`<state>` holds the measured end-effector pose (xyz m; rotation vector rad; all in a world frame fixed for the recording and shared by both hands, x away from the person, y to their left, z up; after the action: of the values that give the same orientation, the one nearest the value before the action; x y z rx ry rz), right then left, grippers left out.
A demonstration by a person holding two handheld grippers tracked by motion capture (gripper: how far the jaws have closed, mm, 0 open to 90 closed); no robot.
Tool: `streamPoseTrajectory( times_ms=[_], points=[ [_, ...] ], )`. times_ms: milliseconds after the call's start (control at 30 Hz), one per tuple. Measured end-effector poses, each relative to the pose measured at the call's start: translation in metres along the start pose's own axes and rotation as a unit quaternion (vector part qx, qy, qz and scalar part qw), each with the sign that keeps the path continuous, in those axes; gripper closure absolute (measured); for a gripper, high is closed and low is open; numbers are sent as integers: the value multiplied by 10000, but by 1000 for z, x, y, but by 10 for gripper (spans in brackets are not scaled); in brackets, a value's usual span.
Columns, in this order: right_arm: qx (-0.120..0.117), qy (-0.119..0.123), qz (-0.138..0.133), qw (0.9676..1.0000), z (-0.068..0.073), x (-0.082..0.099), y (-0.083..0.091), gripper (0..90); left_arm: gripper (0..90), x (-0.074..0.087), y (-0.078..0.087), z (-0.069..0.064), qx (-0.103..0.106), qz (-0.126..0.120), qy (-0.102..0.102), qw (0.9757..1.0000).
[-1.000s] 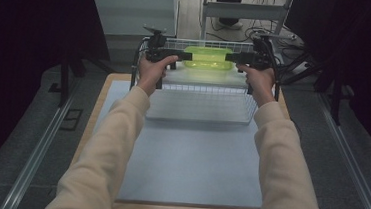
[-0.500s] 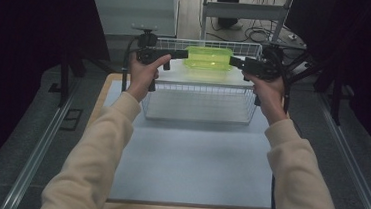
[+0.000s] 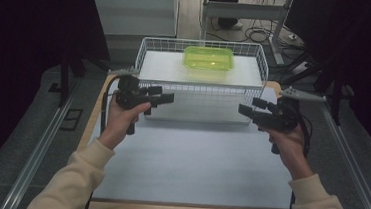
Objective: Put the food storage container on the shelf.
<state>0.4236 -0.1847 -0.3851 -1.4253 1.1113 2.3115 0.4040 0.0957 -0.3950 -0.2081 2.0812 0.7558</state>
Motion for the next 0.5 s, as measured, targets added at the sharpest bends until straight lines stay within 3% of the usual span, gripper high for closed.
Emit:
streamPoseTrajectory(
  times_ms=[233,400,500],
  points=[
    [-347,-182,106,9992,5,63,1,265,247,57,8,-10,37,98,-81,9999],
    [-223,-90,223,9995,3,103,-1,258,247,99,8,-11,-24,277,-105,9996],
    [-58,9,331,9994,0,123,-1,255,246,121,4,-7,-226,425,-134,9987]
  ],
)
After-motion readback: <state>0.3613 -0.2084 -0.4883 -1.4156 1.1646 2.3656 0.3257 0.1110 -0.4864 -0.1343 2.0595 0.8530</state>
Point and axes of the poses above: each handheld gripper's, and its own axes: y roughly backward along the jaws, x roughly out of its underside, z roughly to its left, the point moved 9 cm from there along -y, roughly forward along the jaws, and after that the axes turned 9 degrees about z, right-handed, at the moved point
